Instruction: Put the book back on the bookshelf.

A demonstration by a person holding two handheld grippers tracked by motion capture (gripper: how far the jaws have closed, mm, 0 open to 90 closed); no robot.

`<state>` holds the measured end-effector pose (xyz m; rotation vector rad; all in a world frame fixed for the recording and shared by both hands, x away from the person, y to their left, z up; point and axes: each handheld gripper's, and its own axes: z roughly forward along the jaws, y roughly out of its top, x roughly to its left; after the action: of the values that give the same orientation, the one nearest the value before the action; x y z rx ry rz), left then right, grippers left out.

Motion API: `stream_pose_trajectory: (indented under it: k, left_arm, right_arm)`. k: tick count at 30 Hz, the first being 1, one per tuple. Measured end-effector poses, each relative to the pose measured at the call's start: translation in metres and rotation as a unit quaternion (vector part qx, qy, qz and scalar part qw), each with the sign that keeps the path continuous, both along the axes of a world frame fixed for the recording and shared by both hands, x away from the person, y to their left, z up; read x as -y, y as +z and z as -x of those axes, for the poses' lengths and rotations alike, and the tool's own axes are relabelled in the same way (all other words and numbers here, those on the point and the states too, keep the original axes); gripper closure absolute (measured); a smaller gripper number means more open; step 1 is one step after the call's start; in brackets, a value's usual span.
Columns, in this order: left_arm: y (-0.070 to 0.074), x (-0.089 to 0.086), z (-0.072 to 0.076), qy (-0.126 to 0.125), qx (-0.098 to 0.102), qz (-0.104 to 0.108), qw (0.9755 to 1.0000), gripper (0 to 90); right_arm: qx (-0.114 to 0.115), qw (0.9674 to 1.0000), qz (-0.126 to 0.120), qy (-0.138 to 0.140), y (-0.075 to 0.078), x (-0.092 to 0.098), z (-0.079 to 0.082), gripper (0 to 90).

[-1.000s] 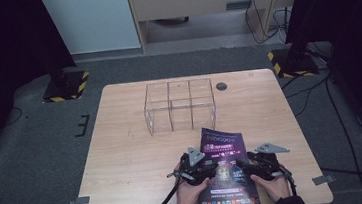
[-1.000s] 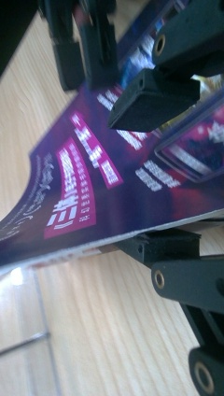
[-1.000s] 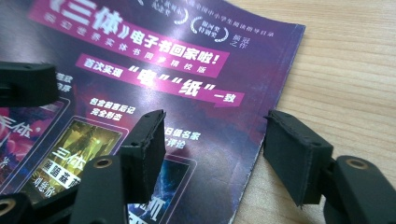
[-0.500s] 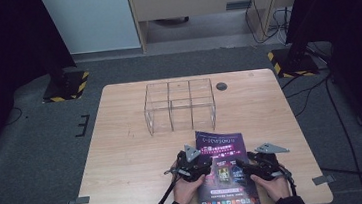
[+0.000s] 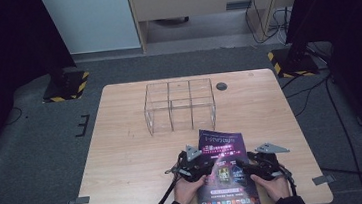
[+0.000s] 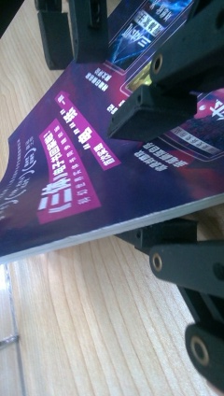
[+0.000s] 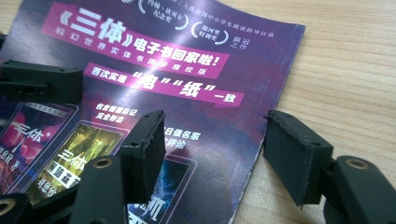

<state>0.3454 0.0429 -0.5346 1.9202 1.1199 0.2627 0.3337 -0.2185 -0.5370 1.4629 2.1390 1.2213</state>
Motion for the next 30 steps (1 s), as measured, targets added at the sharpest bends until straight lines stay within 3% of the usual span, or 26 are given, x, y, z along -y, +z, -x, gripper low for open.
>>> stream_pose_trajectory:
  k: [4,9,11,16,21,30]
  left_arm:
    - [0.004,0.000,0.001,0.009,0.002,0.005,0.9999,62.8]
    - [0.010,-0.003,0.001,0.008,-0.004,0.026,0.9996,78.8]
    - [0.013,-0.001,0.003,0.004,0.004,0.028,0.9996,81.9]
    - [0.020,0.001,0.008,0.000,0.024,0.029,0.9993,83.3]
    - [0.028,0.001,0.011,-0.003,0.034,0.048,0.9983,83.6]
    - [0.045,0.002,0.016,-0.013,0.053,0.063,0.9965,83.6]
  right_arm:
    - [0.001,1.0000,0.002,0.003,0.000,0.000,0.000,36.4]
    - [-0.003,0.9999,-0.006,0.008,0.000,-0.001,0.000,31.0]
    - [-0.004,0.9999,-0.009,0.014,0.000,0.000,-0.001,29.0]
    - [-0.006,0.9998,-0.010,0.017,0.000,0.000,0.000,23.9]
    - [-0.008,0.9997,-0.015,0.015,0.000,0.002,0.000,21.2]
    - [-0.002,0.9991,-0.039,0.014,0.005,0.010,0.000,18.4]
